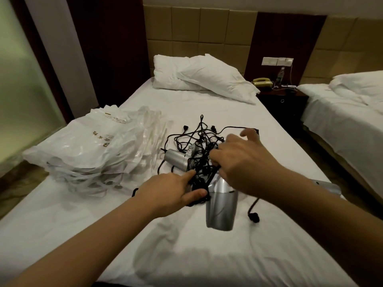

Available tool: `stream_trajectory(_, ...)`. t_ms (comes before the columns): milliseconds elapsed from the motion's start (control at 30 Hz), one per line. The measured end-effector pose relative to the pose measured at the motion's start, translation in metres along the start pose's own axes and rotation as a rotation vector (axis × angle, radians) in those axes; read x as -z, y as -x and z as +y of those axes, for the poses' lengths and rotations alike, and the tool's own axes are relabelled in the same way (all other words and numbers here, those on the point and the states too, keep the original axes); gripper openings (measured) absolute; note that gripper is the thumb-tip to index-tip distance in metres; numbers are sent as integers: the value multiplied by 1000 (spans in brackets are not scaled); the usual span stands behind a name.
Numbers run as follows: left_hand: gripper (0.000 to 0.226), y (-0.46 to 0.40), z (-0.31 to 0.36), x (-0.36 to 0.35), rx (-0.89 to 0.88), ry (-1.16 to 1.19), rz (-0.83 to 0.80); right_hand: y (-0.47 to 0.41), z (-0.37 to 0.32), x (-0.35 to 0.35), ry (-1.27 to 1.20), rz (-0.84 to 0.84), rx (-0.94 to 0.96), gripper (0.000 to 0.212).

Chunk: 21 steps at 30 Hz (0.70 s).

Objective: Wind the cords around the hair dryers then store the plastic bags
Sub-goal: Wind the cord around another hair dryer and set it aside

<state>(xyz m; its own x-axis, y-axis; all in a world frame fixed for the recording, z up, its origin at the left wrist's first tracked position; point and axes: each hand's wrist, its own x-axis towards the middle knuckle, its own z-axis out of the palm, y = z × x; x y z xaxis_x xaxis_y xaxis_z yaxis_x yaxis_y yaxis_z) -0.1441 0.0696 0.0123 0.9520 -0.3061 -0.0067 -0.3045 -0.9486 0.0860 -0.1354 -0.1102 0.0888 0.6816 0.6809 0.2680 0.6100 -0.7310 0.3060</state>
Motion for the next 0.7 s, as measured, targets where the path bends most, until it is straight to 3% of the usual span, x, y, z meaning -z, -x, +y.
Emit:
stream_trajectory(133,72,4,4,6,-77,-31,9,-16,16,-21,-90,134,82,8)
stream_trajectory(300,64,9,-4,18,-122,12,-24,-11,40,-43,-562,-191,-97,28)
stream_trajectory(500,77,13,-23,19,-102,-80,-102,5,64,-43,-1074,-472,-246,11)
stream_trajectory(567,76,16,-25,20,-113,-78,-132,6,68,-41,-1227,-468,-254,16)
stream_trajectory(700,75,22,-22,20,-168,-10,-115,1,74,-51,-1496,-302,-359,36)
